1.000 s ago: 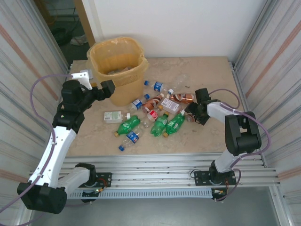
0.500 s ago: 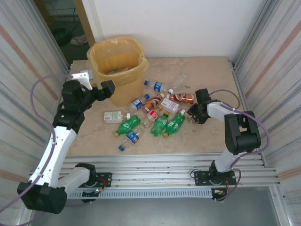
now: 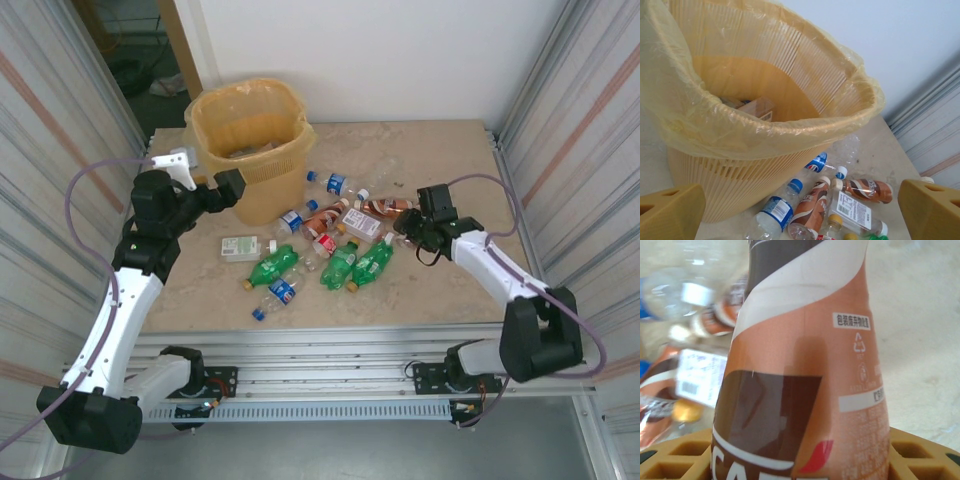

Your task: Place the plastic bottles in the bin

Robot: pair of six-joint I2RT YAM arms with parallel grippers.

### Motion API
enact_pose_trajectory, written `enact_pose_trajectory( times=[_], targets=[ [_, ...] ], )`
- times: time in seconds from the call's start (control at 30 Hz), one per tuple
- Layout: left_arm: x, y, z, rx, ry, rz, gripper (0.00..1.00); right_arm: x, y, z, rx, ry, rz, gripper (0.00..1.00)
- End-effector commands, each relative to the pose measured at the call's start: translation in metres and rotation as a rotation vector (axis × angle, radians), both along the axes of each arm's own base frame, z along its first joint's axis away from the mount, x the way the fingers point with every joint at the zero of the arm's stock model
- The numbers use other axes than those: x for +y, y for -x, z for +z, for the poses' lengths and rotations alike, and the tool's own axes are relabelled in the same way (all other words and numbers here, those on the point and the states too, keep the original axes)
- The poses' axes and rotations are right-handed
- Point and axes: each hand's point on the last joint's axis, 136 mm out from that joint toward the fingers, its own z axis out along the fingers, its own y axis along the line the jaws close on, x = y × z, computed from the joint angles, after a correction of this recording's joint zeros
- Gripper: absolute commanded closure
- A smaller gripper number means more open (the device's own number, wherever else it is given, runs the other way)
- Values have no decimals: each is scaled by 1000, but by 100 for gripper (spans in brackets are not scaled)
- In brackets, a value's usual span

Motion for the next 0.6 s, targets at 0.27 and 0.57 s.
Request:
enact_pose_trajectory(
  times=[0.27, 0.57],
  targets=[
    [-61, 5, 33, -74, 75, -213, 1, 88, 17, 128, -472, 83, 401, 54],
    [-141, 21, 55, -102, 123, -500, 1, 148, 39, 177, -670, 85, 638, 54]
  ],
)
